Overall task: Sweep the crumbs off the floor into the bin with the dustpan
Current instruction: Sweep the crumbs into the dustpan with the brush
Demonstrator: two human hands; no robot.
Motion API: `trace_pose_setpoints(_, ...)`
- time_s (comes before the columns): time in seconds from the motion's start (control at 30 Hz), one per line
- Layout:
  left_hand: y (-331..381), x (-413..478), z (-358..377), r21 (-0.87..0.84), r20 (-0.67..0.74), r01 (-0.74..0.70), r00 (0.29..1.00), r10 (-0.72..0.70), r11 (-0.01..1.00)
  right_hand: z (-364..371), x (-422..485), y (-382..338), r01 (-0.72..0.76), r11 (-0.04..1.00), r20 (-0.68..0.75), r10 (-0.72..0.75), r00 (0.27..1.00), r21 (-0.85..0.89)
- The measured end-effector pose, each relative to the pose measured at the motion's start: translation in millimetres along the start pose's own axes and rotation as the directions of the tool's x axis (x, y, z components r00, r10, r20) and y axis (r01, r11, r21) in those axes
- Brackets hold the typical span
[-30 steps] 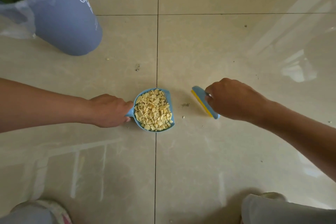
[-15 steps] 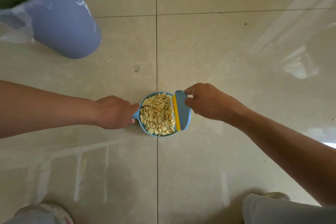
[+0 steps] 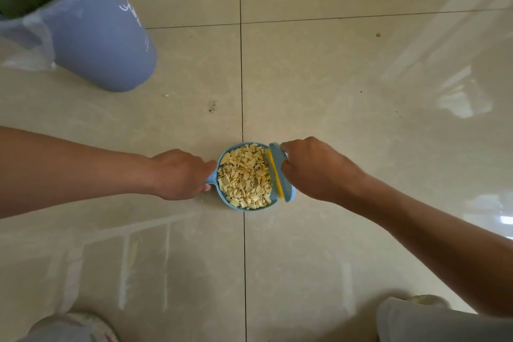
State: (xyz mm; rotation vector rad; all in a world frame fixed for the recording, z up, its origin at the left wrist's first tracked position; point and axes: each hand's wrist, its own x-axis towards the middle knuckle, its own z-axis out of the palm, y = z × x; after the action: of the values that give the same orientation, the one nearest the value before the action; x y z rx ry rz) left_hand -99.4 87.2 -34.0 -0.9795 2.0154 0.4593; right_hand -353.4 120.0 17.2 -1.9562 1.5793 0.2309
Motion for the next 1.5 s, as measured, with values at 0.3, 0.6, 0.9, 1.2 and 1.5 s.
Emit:
trace_pose_setpoints(0.3, -13, -10, 6, 0.045, -0.006, -0.014, 1.000, 0.014, 0.999, 1, -6, 8, -0.082, 0.995, -0.056, 0.079, 0.995, -0.054)
trace_pose_setpoints(0.6, -20, -12, -1, 0.105, 0.014, -0.047, 0.999, 0.046, 0.993, -4, -12, 18, -0.081, 0.991, -0.103, 0.092, 0.990, 0.111)
trace_pose_setpoints(0.9, -18, -11, -5, 0.104, 0.025, -0.034, 0.999, 0.031, 0.994, 13, -20, -8, 0.023, 0.990, -0.081, -0.012, 0.997, 0.142)
trace_pose_setpoints(1.2, -17, -13, -4, 0.104, 0.011, -0.034, 0.999, 0.033, 0.994, 19, -16, -8, -0.030, 0.987, -0.042, 0.037, 0.998, 0.159)
trace_pose_setpoints(1.5, -34, -21, 20, -0.115, 0.024, 0.008, 1.000, -0.005, 0.993, -13, -18, 23, -0.119, 0.884, -0.188, 0.225, 0.956, 0.451)
